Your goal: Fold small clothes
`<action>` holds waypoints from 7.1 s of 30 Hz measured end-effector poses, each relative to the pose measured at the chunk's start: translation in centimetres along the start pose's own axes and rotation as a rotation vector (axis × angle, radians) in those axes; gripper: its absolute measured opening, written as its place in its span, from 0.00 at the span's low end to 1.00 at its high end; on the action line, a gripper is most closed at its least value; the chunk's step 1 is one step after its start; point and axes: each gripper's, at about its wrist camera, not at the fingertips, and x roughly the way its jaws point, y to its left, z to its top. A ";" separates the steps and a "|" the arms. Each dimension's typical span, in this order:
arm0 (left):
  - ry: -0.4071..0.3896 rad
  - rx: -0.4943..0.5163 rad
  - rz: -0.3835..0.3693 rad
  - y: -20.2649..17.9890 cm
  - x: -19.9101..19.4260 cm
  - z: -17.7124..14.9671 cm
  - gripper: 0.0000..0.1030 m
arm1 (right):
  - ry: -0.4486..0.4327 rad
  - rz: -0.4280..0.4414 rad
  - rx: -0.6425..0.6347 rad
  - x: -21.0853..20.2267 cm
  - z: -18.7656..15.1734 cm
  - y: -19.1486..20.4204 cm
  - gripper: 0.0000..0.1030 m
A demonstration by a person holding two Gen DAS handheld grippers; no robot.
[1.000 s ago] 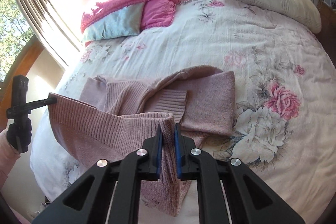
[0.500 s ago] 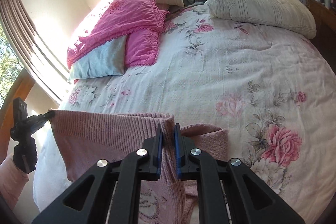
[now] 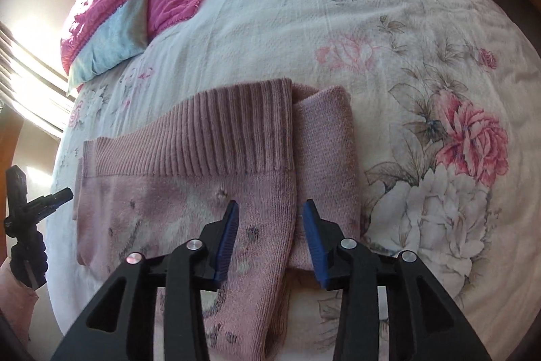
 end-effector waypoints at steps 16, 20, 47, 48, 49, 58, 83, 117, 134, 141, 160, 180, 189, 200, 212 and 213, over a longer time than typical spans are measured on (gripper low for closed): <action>0.164 0.060 0.144 -1.2 1.7 -9.1 0.17 | 0.179 0.090 0.034 0.9 -9.4 -0.4 0.17; 0.178 0.073 0.158 -0.7 1.5 -9.2 0.15 | 0.188 0.069 0.019 -0.5 -8.9 -0.5 0.15; 0.053 0.283 0.183 -10.3 1.8 -5.3 0.50 | 0.171 0.160 0.224 2.0 -4.6 -5.0 0.52; 0.067 0.270 0.179 -10.7 3.0 -5.4 0.50 | 0.175 0.178 0.238 2.6 -4.5 -5.2 0.52; 0.080 0.254 0.171 -10.5 3.9 -5.1 0.50 | 0.180 0.192 0.256 3.2 -4.4 -5.5 0.52; 0.148 0.188 0.148 -8.9 7.2 -4.6 0.53 | 0.168 0.284 0.318 6.1 -3.7 -4.4 0.36; 0.170 0.172 0.148 -9.3 6.5 -2.3 0.47 | 0.150 0.235 0.343 4.5 -2.0 -1.5 0.14; 0.015 -0.126 -0.119 1.2 -5.4 -4.8 0.50 | 0.328 0.281 -0.120 13.1 -0.6 27.6 0.38; 0.024 -0.219 -0.291 -3.3 0.6 -2.4 0.58 | 0.185 0.239 0.008 5.6 -2.4 15.5 0.44; 0.062 -0.216 -0.362 -4.3 4.0 -1.7 0.59 | 0.209 0.249 0.046 6.0 -4.9 13.3 0.44; 0.136 -0.255 -0.384 -3.4 6.5 -4.0 0.67 | 0.202 0.265 0.084 5.7 -6.1 11.3 0.44; 0.099 -0.170 -0.452 -6.1 5.6 -3.8 0.42 | 0.214 0.252 0.087 6.1 -6.6 11.1 0.44; 0.054 -0.215 -0.456 -5.2 5.2 -3.7 0.12 | 0.212 0.241 0.097 6.0 -6.9 10.7 0.44; -0.209 -0.123 -0.441 -2.9 -5.9 -4.6 0.11 | 0.213 0.254 0.088 5.9 -7.1 11.1 0.44; -0.156 -0.303 -0.217 8.5 -2.8 -7.5 0.11 | 0.250 0.381 0.021 7.0 -7.4 15.7 0.54; -0.138 -0.309 -0.213 8.9 -2.1 -7.9 0.11 | 0.262 0.395 0.007 7.3 -7.6 16.4 0.58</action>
